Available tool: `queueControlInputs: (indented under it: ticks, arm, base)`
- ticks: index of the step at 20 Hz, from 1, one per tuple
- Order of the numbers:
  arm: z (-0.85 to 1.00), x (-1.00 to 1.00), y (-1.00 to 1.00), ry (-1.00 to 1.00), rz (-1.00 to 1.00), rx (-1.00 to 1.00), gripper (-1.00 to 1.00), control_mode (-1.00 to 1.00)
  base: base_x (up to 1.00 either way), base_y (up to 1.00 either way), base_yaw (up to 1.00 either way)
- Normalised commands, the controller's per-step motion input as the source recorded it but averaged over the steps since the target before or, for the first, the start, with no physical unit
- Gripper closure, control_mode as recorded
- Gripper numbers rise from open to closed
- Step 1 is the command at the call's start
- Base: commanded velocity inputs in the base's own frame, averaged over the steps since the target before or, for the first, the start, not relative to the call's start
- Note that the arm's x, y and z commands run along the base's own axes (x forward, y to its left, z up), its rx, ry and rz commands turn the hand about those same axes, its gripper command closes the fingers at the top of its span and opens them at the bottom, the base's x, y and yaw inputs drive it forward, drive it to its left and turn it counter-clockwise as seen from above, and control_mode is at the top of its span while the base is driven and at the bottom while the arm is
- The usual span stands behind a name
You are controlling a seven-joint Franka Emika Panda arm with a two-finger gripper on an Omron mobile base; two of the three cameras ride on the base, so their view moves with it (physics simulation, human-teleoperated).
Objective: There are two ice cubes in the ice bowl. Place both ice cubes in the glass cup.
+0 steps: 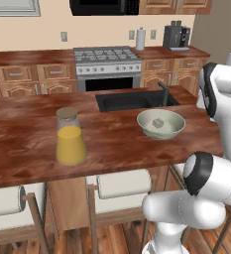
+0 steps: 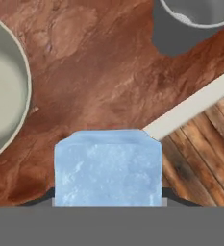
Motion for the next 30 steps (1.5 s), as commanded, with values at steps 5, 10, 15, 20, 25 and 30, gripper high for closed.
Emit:
queueControlInputs:
  ticks: [5, 10, 15, 20, 25, 30]
  arm:
    - [-0.08, -0.01, -0.67, 0.0, -0.23, -0.01, 1.0, -1.0]
    - [0.0, -0.03, -0.39, -0.01, -0.06, 0.0, 1.0, -1.0]
    - [0.0, 0.0, -0.33, -0.01, 0.0, 0.01, 1.0, -1.0]
    - [0.0, 0.0, -0.38, -0.02, 0.0, 0.02, 1.0, -1.0]
    - [0.0, 0.04, -0.35, -0.01, 0.0, 0.03, 1.0, -1.0]
    - [0.0, 0.09, -0.25, 0.0, 0.0, 0.03, 1.0, -1.0]
  base:
    - [0.0, 0.0, 0.0]
    - [0.0, 0.0, 0.0]
    - [0.0, 0.0, 0.0]
    - [0.0, 0.0, 0.0]
    - [0.0, 0.0, 0.0]
    - [0.0, 0.0, 0.0]
